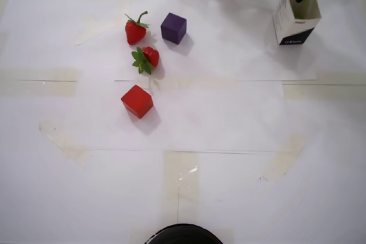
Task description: Pick up the grapes and place them in the box.
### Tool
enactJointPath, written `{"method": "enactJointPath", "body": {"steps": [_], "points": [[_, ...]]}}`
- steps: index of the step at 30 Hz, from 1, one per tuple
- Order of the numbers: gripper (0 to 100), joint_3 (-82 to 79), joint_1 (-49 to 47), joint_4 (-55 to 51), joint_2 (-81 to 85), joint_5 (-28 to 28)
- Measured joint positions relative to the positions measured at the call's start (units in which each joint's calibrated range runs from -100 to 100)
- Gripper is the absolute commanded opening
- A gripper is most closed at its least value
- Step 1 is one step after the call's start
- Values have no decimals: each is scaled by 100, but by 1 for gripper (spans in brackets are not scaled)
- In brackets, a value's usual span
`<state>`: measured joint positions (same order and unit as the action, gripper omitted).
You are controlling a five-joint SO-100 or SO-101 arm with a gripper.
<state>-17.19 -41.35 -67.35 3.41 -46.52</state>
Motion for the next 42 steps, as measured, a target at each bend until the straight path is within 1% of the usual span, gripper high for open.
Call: {"method": "enactJointPath", "body": {"steps": [5, 10, 14, 19, 21, 22, 27, 30, 34, 37, 39, 42], "points": [[23, 0, 0, 32, 0, 0], [24, 0, 0, 87, 0, 0], [18, 0, 0, 111, 18, 5], [13, 0, 7, 174, 527, 186], [3, 0, 60, 229, 827, 259], [0, 0, 105, 245, 990, 274], [0, -154, 517, 261, 2081, 264], [0, -561, 801, 237, 2890, 93], [0, -1584, 1498, 95, 4234, -88], [0, -2670, 2067, 0, 5334, -132], [0, -3538, 2517, -40, 6097, -269], [0, -4824, 2824, -40, 7115, -352]]}}
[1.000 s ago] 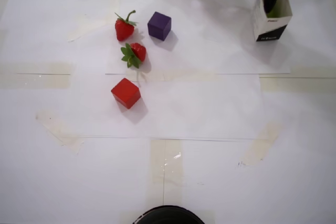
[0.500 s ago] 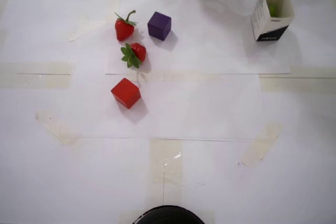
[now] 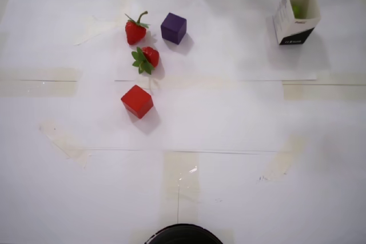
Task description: Pick up the grapes and place them in the box.
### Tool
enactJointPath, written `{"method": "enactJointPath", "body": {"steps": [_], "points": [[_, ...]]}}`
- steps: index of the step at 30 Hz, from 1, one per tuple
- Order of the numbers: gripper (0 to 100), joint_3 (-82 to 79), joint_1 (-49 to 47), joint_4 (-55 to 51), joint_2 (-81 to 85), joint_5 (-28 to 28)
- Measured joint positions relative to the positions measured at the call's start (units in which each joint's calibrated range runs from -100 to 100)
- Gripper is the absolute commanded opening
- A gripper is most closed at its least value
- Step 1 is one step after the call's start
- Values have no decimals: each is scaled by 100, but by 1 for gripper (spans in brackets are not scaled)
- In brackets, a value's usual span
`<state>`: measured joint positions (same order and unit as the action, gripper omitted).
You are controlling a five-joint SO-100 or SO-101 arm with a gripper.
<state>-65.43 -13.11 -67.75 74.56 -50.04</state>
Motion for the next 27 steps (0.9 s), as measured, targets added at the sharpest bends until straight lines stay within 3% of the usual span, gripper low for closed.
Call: {"method": "enactJointPath", "body": {"steps": [8, 27], "points": [[0, -2045, 352, 111, 1236, -49], [0, -3294, 809, 577, 2235, -29]]}}
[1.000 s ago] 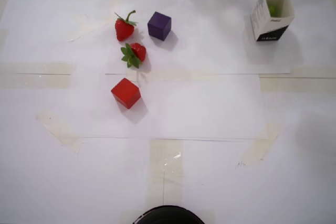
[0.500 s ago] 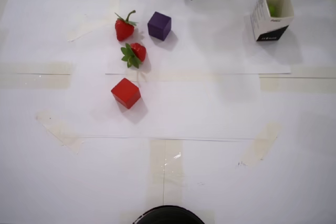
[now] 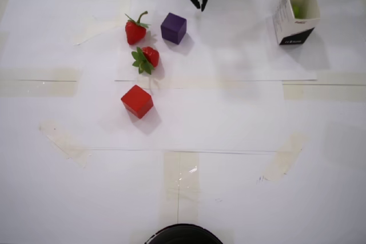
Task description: Pick up the grapes and place them in the box.
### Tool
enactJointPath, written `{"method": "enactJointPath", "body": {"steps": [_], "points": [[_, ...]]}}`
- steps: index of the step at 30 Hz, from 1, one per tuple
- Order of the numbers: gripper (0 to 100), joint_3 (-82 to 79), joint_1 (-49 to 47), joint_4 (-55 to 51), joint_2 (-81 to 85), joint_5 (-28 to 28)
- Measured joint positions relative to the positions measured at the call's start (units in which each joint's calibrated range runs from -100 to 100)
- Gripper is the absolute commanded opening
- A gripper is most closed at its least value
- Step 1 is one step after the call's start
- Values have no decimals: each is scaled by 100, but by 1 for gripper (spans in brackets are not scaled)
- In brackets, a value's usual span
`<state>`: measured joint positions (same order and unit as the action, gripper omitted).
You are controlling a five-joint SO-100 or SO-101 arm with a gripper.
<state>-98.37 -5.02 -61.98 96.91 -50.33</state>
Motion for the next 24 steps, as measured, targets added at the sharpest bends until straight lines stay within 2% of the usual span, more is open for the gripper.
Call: {"method": "enactJointPath", "body": {"steps": [24], "points": [[0, -163, 157, -16, 0, 20]]}}
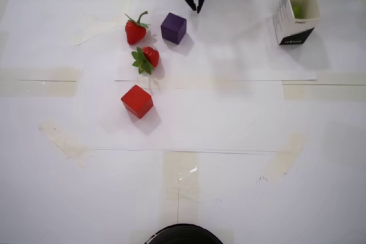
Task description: Pick up the grapes and place them in the box.
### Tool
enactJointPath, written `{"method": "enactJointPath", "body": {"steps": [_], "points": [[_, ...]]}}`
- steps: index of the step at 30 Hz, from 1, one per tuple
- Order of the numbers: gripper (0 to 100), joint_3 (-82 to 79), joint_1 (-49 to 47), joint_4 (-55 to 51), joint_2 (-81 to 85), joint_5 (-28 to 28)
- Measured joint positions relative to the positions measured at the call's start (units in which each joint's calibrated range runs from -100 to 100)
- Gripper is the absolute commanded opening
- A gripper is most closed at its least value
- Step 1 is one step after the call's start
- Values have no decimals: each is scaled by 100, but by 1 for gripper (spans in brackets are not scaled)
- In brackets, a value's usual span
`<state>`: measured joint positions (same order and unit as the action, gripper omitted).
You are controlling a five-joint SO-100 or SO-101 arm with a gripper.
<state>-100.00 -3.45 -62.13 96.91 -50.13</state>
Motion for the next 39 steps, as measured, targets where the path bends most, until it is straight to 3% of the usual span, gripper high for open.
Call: {"method": "enactJointPath", "body": {"steps": [39], "points": [[0, 0, -262, -126, 0, 15]]}}
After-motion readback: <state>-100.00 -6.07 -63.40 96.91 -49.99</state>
